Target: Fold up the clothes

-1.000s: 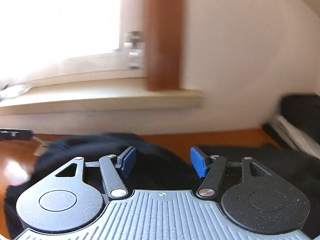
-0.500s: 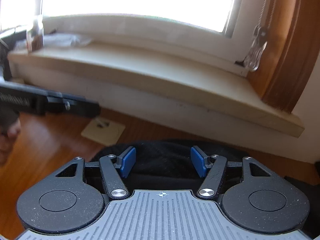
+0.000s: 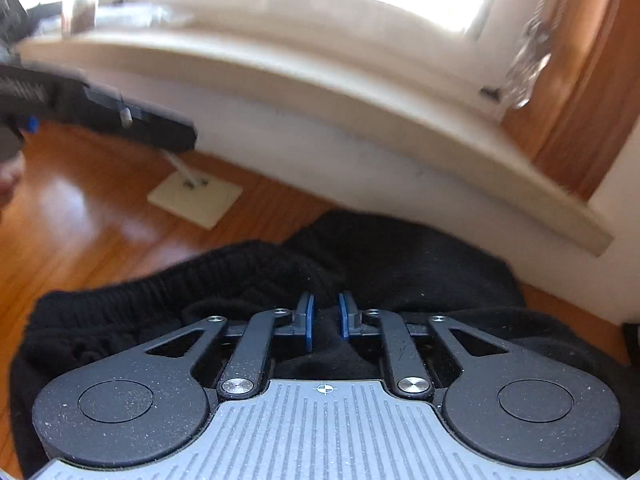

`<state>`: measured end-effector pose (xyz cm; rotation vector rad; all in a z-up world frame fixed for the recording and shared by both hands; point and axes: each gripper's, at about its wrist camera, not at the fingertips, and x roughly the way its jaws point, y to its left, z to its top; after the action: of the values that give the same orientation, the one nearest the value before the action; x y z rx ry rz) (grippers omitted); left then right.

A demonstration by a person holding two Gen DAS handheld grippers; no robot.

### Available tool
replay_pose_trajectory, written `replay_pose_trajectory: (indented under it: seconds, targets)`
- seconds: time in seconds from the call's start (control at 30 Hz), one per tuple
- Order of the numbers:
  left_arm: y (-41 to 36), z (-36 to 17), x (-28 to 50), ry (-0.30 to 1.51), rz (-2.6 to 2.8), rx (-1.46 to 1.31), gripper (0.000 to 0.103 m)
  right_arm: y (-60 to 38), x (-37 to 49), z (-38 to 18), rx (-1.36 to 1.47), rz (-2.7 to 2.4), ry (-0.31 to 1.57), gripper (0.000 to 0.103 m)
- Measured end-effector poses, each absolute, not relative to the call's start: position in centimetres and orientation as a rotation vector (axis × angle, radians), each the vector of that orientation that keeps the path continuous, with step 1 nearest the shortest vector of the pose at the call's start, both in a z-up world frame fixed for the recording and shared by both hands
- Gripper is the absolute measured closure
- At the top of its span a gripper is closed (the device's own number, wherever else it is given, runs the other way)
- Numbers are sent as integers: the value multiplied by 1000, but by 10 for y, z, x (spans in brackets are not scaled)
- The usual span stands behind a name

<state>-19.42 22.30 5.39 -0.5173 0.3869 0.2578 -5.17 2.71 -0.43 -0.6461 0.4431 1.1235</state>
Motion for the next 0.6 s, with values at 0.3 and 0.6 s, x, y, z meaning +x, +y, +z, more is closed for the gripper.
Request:
replay_pose_trajectory:
  seconds: [0.3,0.6]
  targets:
    - [219,50,-189,418,230,-508,28,-83,-22,86,-521,1001,283,92]
    - [206,50,-186,436,179,-481,28,-204,30,73,-547,796,450,90]
